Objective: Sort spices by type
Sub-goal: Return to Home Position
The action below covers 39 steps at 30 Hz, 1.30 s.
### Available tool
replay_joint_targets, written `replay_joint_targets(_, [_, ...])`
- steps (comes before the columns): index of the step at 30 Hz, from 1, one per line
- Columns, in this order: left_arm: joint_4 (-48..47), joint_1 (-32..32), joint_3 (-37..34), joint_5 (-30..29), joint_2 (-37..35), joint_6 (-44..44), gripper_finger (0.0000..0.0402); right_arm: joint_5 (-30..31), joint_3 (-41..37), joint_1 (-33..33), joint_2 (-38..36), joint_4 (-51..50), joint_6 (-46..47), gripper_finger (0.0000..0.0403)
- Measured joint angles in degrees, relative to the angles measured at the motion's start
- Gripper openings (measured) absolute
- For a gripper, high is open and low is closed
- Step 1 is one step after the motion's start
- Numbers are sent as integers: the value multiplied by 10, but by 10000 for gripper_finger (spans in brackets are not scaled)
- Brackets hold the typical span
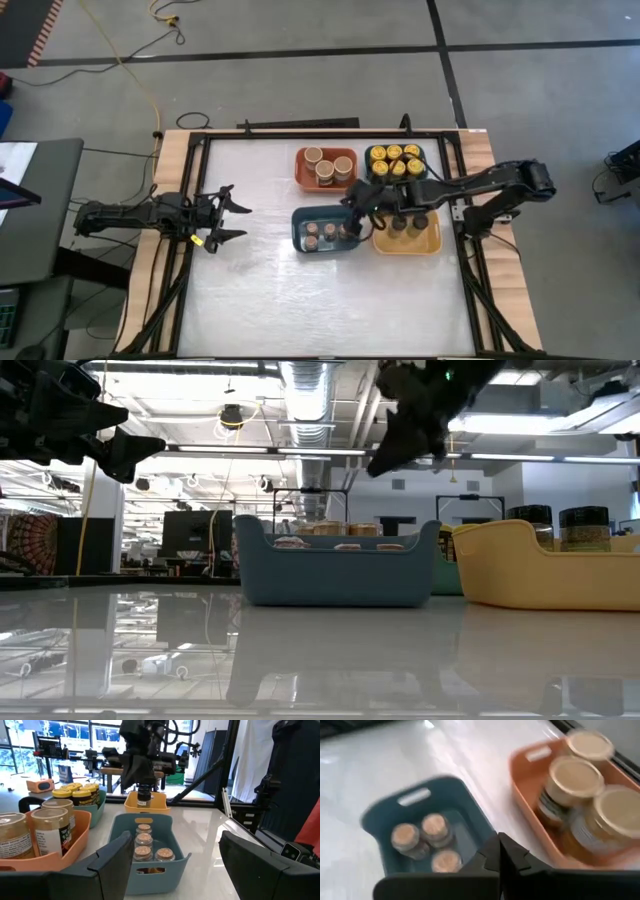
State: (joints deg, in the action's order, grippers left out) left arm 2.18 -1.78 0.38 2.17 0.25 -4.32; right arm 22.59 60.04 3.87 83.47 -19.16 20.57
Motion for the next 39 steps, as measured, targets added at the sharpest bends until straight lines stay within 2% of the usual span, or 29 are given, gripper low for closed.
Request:
replay_joint_targets(3, [0, 0, 0, 0, 0, 0, 282, -60, -60, -26, -16, 115, -53, 17])
replay_joint_targets(6, [0, 0, 0, 0, 0, 0, 282, -146, -119, -52, -55, 199, -96, 16])
replay_joint_targets(9, [0, 0, 0, 0, 0, 0, 282, -216, -181, -75, -108, 232, -99, 16])
replay_joint_targets(11, [0, 0, 0, 0, 0, 0, 282, -238, -220, -85, -153, 237, -85, 16])
replay_joint_targets(23, [0, 0, 0, 0, 0, 0, 282, -240, -413, -82, -494, 250, -70, 16])
replay_joint_targets(31, [0, 0, 0, 0, 0, 0, 282, -237, -504, -55, -646, 287, -70, 16])
replay_joint_targets(39, [0, 0, 0, 0, 0, 0, 282, -235, -520, -54, -762, 246, -71, 15])
